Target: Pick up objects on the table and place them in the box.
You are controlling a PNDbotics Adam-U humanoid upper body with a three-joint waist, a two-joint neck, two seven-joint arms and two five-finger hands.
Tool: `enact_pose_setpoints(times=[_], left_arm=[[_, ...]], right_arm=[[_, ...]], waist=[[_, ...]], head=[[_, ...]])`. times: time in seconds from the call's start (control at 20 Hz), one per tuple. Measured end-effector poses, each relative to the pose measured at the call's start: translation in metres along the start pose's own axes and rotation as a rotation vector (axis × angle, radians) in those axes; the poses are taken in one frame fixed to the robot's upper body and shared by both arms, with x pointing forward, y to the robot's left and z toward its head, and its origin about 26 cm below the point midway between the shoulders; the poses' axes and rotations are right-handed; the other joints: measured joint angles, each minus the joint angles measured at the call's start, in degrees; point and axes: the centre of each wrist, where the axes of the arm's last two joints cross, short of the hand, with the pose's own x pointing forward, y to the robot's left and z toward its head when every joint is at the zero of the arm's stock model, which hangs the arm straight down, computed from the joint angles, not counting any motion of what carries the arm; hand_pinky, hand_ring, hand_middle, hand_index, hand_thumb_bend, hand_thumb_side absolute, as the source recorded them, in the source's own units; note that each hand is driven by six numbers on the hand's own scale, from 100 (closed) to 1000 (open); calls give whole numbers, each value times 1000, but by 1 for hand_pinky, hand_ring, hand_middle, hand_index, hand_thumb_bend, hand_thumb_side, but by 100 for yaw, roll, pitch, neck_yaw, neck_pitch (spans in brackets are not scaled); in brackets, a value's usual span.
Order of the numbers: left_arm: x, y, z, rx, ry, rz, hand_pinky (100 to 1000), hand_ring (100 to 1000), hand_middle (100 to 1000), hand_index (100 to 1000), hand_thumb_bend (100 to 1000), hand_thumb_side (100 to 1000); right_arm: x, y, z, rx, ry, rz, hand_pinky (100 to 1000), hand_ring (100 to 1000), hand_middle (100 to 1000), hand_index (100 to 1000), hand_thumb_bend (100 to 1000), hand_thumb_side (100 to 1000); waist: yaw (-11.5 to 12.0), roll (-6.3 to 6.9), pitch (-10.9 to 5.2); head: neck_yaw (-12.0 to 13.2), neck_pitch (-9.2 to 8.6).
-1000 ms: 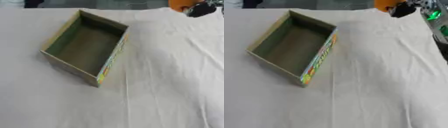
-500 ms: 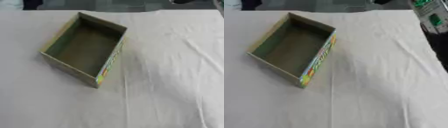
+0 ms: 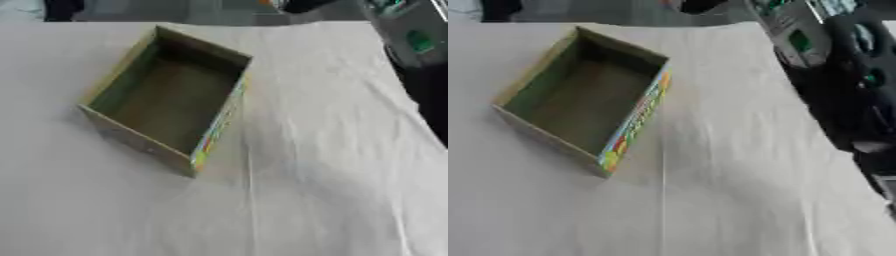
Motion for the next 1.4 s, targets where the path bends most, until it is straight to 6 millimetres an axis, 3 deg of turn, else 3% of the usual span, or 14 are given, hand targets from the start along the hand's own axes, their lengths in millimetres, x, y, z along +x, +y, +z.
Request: enact_pose_setpoints(times=[0.35, 0.4, 0.6, 1.15, 1.3, 1.4], left_arm=[[2, -1, -2, 1, -7, 6, 783, 634, 686, 873, 100, 947], [2, -1, -2, 2, -8, 8, 783, 633, 686, 873, 100, 953], [3, -3, -2, 6, -8, 17, 782, 633, 686, 867, 100, 947], [5, -3, -4, 56, -12, 40, 781, 630, 687, 855, 100, 950], [5, -4, -4, 58, -11, 42, 781, 630, 686, 854, 100, 948], [5, -4, -4, 57, -11, 43, 781, 629, 686, 854, 100, 948]], right_arm=[[26, 23, -15, 61, -65, -51, 730, 728, 368, 305, 100, 207], [29, 27, -17, 72, -71, -55, 729, 728, 366, 305, 100, 176], [39, 43, -26, 120, -87, -66, 725, 728, 369, 310, 100, 208], [49, 93, -47, 287, -108, -12, 724, 744, 400, 344, 100, 234], [51, 102, -50, 316, -116, 6, 733, 753, 436, 413, 100, 220], [51, 106, -51, 329, -121, 15, 736, 754, 435, 412, 100, 227]], waist=[[61, -32, 5], [78, -33, 6], [114, -52, 25], [168, -95, 39], [176, -100, 45], [176, -101, 55]], head=[[-87, -27], [-96, -40], [-120, -46], [-147, -46], [-147, -46], [-147, -46]])
